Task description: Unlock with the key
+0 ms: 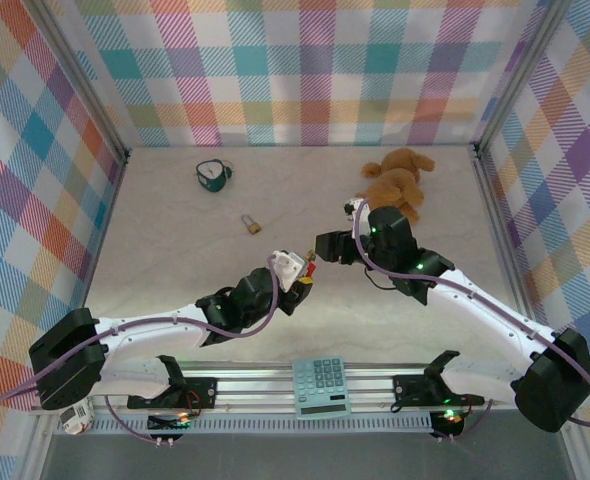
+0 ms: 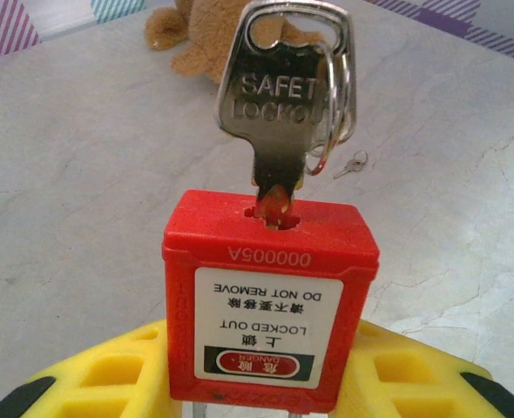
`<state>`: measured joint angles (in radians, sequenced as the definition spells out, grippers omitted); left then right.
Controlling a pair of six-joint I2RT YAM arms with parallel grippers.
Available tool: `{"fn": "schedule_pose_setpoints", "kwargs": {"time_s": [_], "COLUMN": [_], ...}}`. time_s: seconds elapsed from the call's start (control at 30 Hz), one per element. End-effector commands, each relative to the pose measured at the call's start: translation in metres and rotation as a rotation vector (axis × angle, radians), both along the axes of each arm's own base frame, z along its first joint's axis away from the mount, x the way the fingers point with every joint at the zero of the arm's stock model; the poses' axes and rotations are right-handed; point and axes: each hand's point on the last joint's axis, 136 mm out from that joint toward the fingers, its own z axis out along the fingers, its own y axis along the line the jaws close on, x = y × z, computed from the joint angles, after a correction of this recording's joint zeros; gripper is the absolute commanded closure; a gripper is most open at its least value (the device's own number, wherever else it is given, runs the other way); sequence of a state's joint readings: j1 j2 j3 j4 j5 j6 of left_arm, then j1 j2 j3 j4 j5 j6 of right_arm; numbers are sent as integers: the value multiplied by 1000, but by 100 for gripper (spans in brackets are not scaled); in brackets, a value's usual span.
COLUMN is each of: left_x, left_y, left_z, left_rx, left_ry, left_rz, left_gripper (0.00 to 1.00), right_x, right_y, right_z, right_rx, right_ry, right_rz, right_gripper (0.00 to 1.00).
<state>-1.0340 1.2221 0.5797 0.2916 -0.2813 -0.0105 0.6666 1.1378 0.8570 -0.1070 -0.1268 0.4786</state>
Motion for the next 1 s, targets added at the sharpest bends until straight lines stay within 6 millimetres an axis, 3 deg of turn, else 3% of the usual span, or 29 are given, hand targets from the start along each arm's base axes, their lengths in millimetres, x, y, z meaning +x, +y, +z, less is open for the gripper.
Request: {"fn": "schedule_pose_setpoints", "kwargs": {"time_s": [0.0,0.23,0.53,0.77,0.97], "left_x": [3,6,6,2,1], "left_y": [-4,-6,-8,-6,-5], "left_z": [21,33,51,48,38], "left_rx": [-51,-71,-117,-73,-33], "left_ry": [-48,-73,-100,-99,-82], "left_rz": [4,10,8,-8,-11], "left_gripper": [83,83,83,84,84], "right_x": [2,-35,-35,-20,-11], "right_y": [2,23,15,6,8], "right_z": [-7,-63,-77,-58,-17], "right_rx": [-22,-99,-135,-141,-78], "right_ry": [19,137,161,134,62], "right_rz": [13,171,140,109,124], "right_gripper": [45,50,50,48,47]}}
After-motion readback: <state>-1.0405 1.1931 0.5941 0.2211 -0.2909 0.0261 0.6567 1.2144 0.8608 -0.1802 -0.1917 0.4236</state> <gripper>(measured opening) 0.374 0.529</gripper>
